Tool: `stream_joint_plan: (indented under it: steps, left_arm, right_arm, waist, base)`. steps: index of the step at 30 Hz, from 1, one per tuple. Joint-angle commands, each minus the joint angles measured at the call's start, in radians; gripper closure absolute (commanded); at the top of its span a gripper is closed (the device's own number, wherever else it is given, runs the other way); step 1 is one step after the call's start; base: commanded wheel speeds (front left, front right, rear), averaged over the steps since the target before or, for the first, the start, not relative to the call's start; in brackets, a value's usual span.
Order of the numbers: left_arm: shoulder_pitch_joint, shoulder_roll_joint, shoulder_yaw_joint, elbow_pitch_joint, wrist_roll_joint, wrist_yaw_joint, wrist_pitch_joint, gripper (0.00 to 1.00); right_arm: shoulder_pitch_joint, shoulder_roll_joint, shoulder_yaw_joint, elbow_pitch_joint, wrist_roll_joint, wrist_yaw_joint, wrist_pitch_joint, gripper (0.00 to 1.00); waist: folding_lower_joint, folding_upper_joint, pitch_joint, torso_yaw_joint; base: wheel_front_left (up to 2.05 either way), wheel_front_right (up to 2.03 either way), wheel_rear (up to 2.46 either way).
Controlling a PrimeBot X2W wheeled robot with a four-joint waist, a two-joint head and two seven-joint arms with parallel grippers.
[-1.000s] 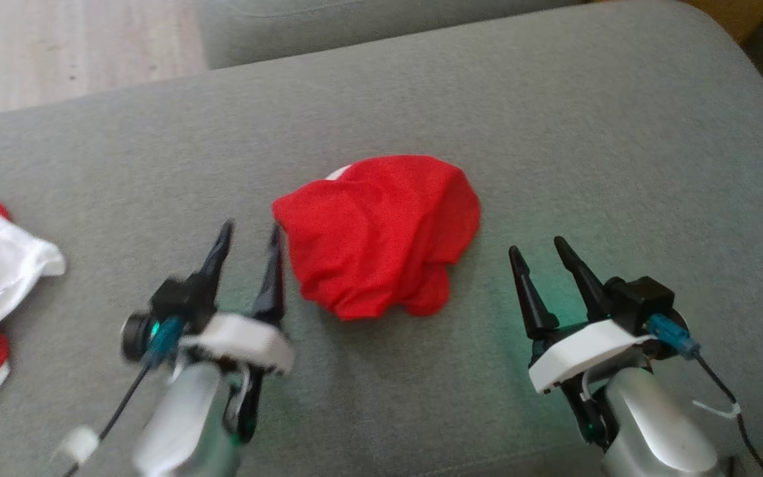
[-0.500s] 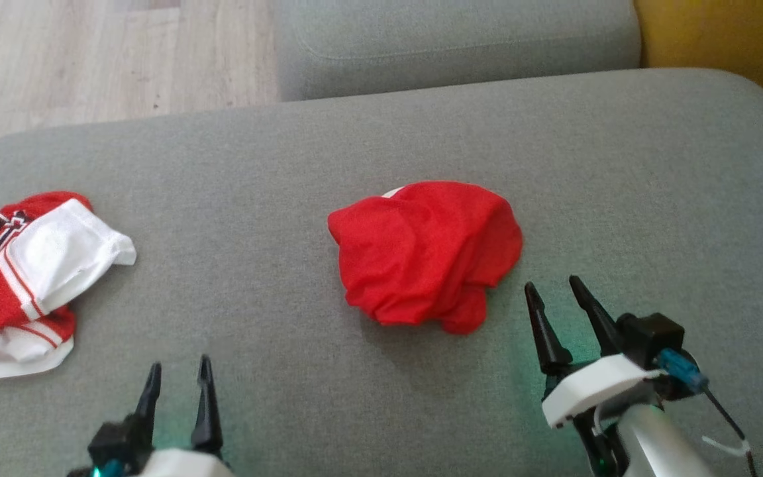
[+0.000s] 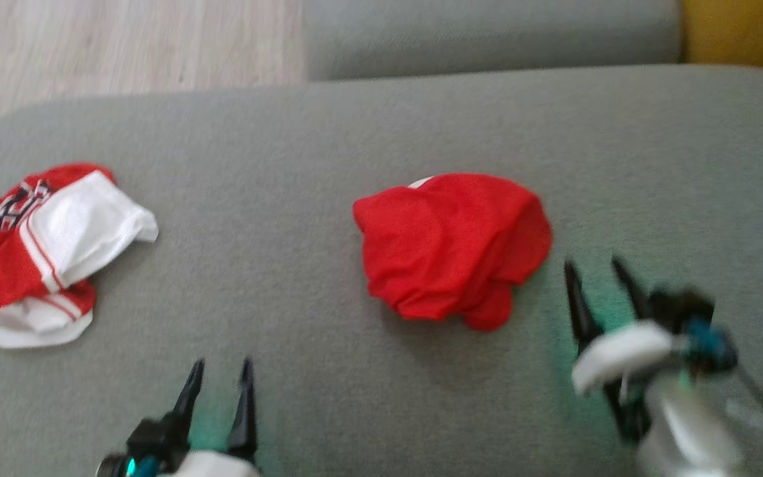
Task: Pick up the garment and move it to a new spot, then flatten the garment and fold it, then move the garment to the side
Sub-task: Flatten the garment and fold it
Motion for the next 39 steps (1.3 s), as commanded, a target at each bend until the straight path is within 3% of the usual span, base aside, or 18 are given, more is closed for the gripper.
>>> stream_joint_plan:
  steps: [1,7,14,27,28,29,30,31,39]
  left_arm:
    - [-0.066,0.001,0.014,-0.032,-0.006,0.002,-0.005,0.0]
    - [-0.115,0.001,-0.064,-0.032,-0.032,0.012,-0.005,0.0]
    - [-0.158,0.001,-0.118,-0.024,-0.059,0.025,-0.005,0.0]
    - [-0.182,0.001,-0.16,-0.024,-0.083,0.045,-0.005,0.0]
    - [-0.182,0.001,-0.16,-0.023,-0.084,0.045,-0.005,0.0]
    - [-0.183,0.001,-0.16,-0.023,-0.086,0.045,-0.005,0.0]
    - [-0.183,0.001,-0.16,-0.023,-0.086,0.045,-0.005,0.0]
    - [-0.185,0.001,-0.16,-0.021,-0.089,0.045,-0.005,0.0]
    - [-0.173,0.001,-0.16,-0.009,-0.096,0.04,-0.005,0.0]
  right_arm:
    - [-0.102,-0.006,0.015,-0.023,-0.015,0.003,-0.004,0.0]
    - [-0.308,-0.052,-0.045,0.112,-0.063,0.003,0.0,0.0]
    - [-0.47,-0.088,-0.083,0.298,-0.122,0.003,0.085,0.0]
    - [-0.441,-0.064,0.086,0.493,-0.029,0.003,0.133,0.0]
    - [-0.435,-0.064,0.099,0.499,-0.014,0.003,0.137,0.21]
    - [-0.432,-0.067,0.109,0.5,0.002,0.003,0.136,0.79]
    - [-0.432,-0.067,0.109,0.5,0.002,0.003,0.136,0.79]
    - [-0.432,-0.075,0.13,0.493,0.029,0.003,0.119,1.0]
    - [-0.494,-0.128,0.147,0.392,0.08,0.003,0.007,1.0]
  waist:
    - [-0.0001,-0.0001,0.042,0.033]
    - [-0.0001,-0.0001,0.125,0.102]
    - [-0.0001,-0.0001,0.203,0.161]
    - [-0.0001,-0.0001,0.202,0.161]
    - [-0.0001,-0.0001,0.201,0.158]
    - [-0.0001,-0.0001,0.2,0.156]
    - [-0.0001,-0.0001,0.2,0.156]
    - [-0.0001,-0.0001,0.199,0.151]
    - [-0.0001,-0.0001,0.154,0.154]
  base:
    - [0.0,0.0,0.0]
    - [0.0,0.0,0.0]
    - [0.0,0.0,0.0]
    - [0.0,0.0,0.0]
    - [0.0,0.0,0.0]
    - [0.0,0.0,0.0]
    - [0.0,0.0,0.0]
    - [0.0,0.0,0.0]
    - [0.0,0.0,0.0]
